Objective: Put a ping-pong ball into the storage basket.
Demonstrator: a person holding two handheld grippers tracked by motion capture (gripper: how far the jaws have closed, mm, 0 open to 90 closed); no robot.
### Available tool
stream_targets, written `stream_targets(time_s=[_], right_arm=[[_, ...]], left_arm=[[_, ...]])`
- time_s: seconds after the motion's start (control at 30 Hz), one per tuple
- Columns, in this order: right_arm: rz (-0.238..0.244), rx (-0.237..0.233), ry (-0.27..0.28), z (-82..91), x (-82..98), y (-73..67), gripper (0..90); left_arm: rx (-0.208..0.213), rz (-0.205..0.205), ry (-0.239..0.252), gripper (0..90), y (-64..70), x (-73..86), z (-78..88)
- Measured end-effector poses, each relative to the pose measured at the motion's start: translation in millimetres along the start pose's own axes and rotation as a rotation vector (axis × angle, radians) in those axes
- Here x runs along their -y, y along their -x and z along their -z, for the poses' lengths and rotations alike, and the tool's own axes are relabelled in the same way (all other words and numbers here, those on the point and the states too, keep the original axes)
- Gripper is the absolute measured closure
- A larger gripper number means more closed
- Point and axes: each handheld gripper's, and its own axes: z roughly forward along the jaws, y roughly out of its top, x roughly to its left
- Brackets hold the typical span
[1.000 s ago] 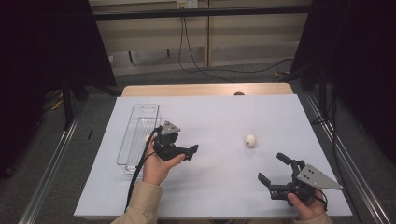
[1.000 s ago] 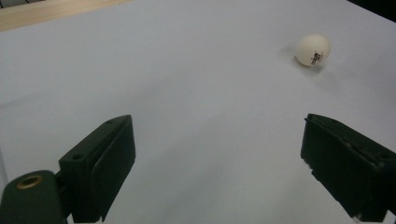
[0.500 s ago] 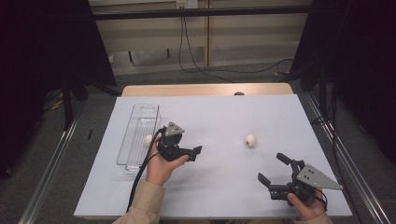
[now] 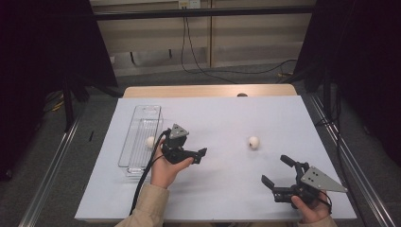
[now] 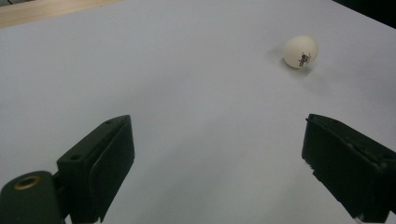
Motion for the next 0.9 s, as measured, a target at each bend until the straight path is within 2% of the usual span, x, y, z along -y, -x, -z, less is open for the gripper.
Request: stream_targets(time_s=[0.9], right_arm=[[-0.006,-0.001,0.002,-1.3,-0.3,-0.1,2.5]], left_arm=[[0.014,-0.008,0.002,9.1,5.1,0.0,-7.9]])
